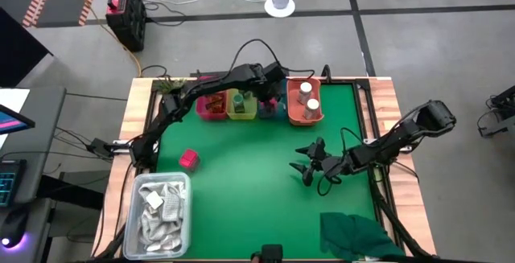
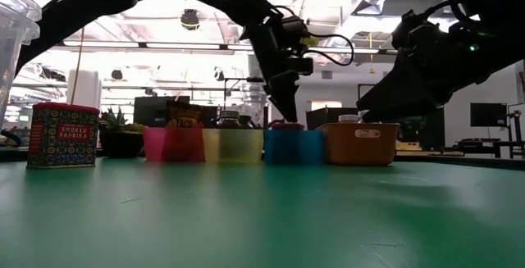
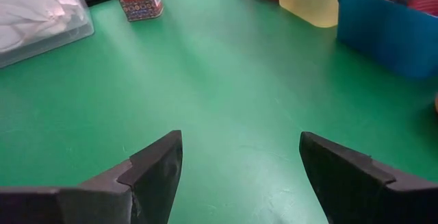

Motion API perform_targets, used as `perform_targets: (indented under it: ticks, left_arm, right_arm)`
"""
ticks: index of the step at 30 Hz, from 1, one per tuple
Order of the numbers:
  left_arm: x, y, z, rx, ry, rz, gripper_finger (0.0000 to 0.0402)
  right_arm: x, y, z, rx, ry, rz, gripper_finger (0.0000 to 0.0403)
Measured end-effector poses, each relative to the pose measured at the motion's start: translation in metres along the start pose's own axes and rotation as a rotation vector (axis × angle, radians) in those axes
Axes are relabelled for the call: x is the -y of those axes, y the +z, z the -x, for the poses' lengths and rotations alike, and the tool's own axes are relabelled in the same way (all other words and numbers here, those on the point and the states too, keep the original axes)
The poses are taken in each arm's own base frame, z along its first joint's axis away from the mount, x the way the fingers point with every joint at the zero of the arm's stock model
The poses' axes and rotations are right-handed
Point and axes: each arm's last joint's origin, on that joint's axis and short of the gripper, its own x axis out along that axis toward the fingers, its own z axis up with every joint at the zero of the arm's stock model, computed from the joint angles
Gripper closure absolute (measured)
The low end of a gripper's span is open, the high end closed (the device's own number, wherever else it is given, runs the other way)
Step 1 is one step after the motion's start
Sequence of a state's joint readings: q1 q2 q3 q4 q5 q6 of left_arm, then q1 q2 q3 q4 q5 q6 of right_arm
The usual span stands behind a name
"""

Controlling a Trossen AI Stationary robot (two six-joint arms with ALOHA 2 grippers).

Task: Sort spices by type
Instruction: Put the red lid seasoning can into the blue bin

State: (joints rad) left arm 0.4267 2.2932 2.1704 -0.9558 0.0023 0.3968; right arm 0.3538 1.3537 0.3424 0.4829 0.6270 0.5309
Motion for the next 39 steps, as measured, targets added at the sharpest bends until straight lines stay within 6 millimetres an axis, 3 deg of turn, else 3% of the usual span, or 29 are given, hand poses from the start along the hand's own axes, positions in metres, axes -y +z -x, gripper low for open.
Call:
perform_targets:
  ticks: [3,11,20,25,32,35,39]
  left_arm:
    - [-0.001,0.004,0.000,0.037,0.014,-0.002,0.0127]
    - [0.006,0.018,0.029,0.078,0.022,-0.092,0.0126]
    - [0.073,0.027,0.036,-0.032,-0.048,-0.163,0.0125]
    - [0.109,0.024,0.053,-0.120,-0.053,-0.119,0.0125]
    - [0.149,0.005,0.099,-0.146,0.057,0.004,0.0125]
    - [0.164,-0.014,0.116,-0.156,0.074,0.165,0.0125]
    - [0.181,-0.053,0.121,-0.235,0.106,0.388,0.0125]
  right_arm:
    - [0.000,0.000,0.000,0.000,0.000,-0.001,0.0085]
    - [0.002,-0.002,0.000,-0.022,-0.014,0.005,0.0085]
    - [0.006,-0.009,0.000,-0.082,-0.053,0.007,0.0085]
    - [0.006,-0.013,0.002,-0.109,-0.058,0.032,0.0085]
    - [0.002,-0.010,0.013,-0.104,-0.025,0.069,0.0085]
    - [0.003,-0.007,0.018,-0.090,-0.040,0.075,0.0085]
    - [0.004,-0.004,0.020,-0.079,-0.054,0.073,0.0085]
